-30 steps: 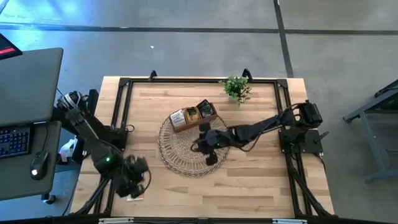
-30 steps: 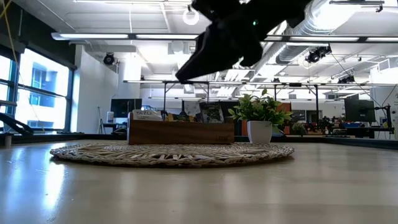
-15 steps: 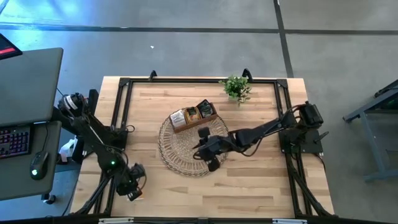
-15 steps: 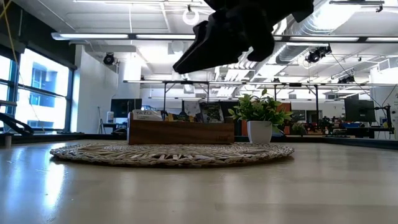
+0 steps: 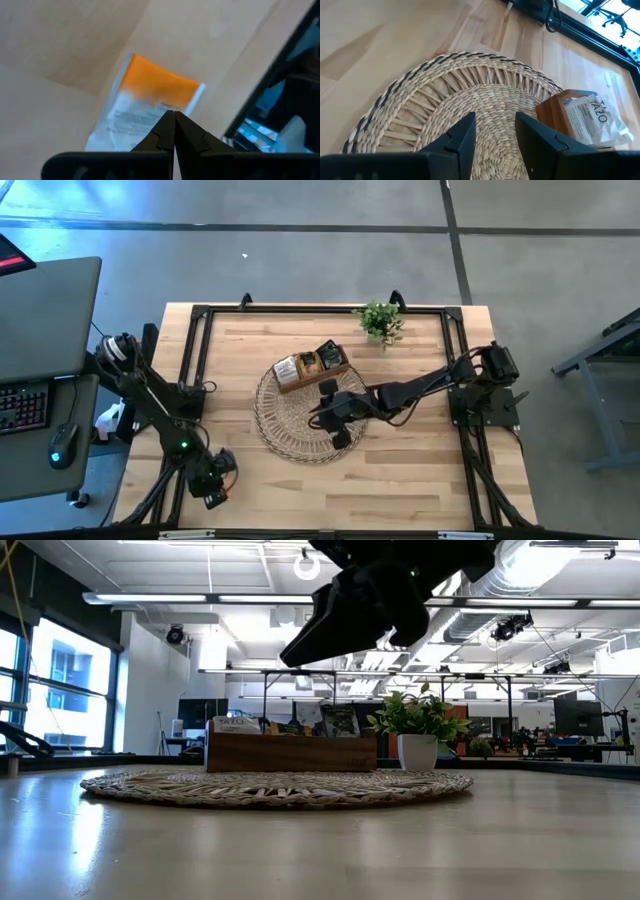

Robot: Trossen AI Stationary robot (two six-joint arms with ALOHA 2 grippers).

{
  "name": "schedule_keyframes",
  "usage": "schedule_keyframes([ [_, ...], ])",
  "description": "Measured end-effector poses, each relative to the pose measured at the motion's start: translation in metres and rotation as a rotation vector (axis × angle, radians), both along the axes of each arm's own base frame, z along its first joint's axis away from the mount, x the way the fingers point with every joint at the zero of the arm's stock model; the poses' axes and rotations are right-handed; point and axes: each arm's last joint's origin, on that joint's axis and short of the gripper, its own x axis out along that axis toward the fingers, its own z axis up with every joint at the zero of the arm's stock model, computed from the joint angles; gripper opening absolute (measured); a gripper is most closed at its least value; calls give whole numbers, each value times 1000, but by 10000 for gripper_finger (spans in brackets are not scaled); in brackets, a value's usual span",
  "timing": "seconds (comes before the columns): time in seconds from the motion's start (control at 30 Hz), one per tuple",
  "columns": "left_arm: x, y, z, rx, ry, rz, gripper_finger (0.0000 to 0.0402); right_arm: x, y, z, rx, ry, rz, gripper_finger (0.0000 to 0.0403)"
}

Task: Pick & Place Tea
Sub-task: Put the white tea packet into the left compartment of the wooden organizer

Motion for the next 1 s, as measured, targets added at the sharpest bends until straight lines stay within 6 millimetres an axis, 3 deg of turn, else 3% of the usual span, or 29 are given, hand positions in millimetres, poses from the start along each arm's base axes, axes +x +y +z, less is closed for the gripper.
schedule_keyframes([
  [0.23,3,-8,-20,20,72,-53,0,0,0,0,-2,5,0,134],
  [0.37,10,-4,-22,93,-49,-157,0,0,0,1,-4,-6,2,134],
  [0.57,38,19,-23,221,-257,-384,0,2,0,3,47,-35,57,134],
  [0.8,79,61,-23,382,-473,-592,0,6,2,9,153,-94,75,134],
  [1.0,102,82,-11,416,-478,-609,0,6,3,9,196,-88,54,133],
])
